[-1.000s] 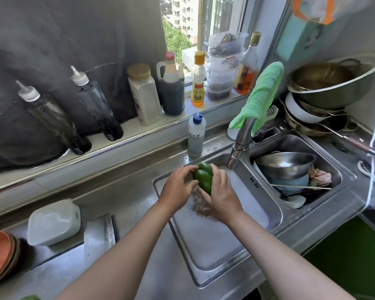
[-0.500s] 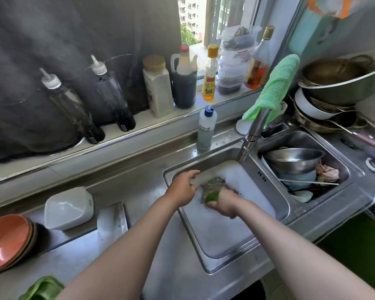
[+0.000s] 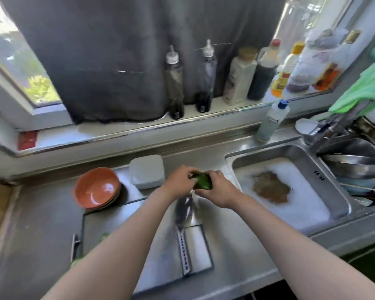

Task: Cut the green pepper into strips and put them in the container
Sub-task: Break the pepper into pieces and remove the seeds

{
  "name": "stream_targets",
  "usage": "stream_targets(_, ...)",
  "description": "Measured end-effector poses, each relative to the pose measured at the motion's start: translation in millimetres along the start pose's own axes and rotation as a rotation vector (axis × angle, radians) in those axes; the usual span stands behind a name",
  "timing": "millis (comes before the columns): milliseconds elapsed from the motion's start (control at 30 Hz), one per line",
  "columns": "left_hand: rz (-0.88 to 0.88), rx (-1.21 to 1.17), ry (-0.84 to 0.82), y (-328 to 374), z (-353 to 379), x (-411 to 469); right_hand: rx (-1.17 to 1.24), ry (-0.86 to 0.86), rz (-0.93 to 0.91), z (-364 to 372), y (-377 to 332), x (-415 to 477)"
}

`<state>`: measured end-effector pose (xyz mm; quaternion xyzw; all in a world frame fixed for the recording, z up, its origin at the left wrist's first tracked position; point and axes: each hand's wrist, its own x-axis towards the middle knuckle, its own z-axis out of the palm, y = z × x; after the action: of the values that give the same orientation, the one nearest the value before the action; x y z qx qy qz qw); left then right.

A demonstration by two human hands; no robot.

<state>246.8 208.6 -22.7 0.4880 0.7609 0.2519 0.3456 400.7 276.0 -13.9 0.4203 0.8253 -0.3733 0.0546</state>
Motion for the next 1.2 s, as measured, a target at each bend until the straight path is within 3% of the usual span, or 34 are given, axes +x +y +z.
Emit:
stream_targets(167,-0.082,-0.002,0.044,-73.5,-47.1,-60.4,-0.146,-0.025,-0.114,72.2,-63.2,-3.8)
stream_targets(367,-0.183,0.008,0.076,-137.4,-81.8,-125.6,-0.112,-0.110,-0.108,137.7,-96.7,-0.3)
stream_targets(500,-0.286,-0.005,-0.011,-171.3,-88.8,-150.2,-0.129,-0.084,-0.077,159.2,-102.3,1.0)
stream_targets(633,-0.344,0.029,-0.130,-184.2,-81.8,-155.3,-0.301,0.011,-0.091,163.0,-106.4,-2.4)
stream_targets(733,-0.326,0.216,-0.205,-183.2,-73.6,-150.9,-0.296,0.085,-0.209,160.1,-113.4,-11.5)
stream_targets(800,-0.294,0.299,-0.196,-183.1,-70.7,-146.5,-0.288,0.013,-0.227,161.6,-121.7,-20.1)
stream_targets(933,-0.259,0.262,-0.200,-186.0,-67.7,-145.9,-0.379,-0.195,-0.087,176.8,-131.1,-29.2)
stream_targets(1200,-0.144,0.031,-0.110,-186.3,-71.1,-157.3,0.024,-0.134,0.056,194.1,-127.5,-30.8)
